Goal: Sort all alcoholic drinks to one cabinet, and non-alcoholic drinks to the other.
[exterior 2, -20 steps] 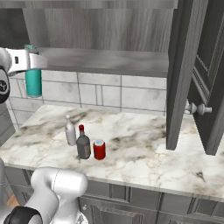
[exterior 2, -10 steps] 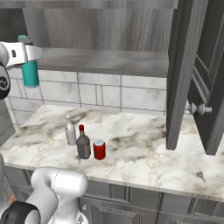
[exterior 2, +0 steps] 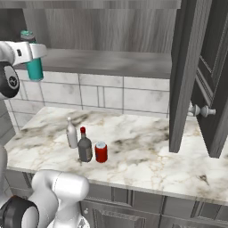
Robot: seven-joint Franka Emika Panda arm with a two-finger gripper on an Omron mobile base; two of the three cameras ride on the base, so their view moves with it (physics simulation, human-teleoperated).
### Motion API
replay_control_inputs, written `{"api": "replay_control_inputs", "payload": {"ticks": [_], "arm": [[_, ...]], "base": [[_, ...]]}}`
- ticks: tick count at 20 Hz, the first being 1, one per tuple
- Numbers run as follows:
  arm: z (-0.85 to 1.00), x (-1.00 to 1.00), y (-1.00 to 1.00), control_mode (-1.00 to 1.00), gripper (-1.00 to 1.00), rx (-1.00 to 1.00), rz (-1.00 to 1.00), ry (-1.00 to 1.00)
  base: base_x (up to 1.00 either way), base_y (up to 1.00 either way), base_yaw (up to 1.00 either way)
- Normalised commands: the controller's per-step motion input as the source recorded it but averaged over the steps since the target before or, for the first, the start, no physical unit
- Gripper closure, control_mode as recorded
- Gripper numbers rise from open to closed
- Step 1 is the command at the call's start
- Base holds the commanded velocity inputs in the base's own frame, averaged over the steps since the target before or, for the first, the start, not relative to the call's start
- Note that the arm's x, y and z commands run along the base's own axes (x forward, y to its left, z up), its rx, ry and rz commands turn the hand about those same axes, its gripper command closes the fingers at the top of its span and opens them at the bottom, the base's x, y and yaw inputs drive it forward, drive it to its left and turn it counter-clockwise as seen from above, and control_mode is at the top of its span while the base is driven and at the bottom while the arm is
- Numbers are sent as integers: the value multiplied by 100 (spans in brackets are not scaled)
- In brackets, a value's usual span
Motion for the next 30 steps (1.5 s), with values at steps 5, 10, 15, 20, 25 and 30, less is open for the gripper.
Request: {"api": "replay_control_inputs", "payload": {"ticks": [5, 10, 15, 20, 25, 30], "arm": [[18, 34, 12, -100, 100, 0, 0, 0], [16, 27, 13, -100, 100, 0, 0, 0], [2, 28, 6, -100, 100, 0, 0, 0], [0, 29, 1, -100, 100, -2, 0, 0], [0, 28, 1, -100, 100, -3, 0, -1], [0, 26, 0, -100, 100, -3, 0, -1]], "base": [[0, 0, 0], [0, 0, 0], [0, 0, 0], [0, 0, 0], [0, 0, 0], [0, 0, 0]]}}
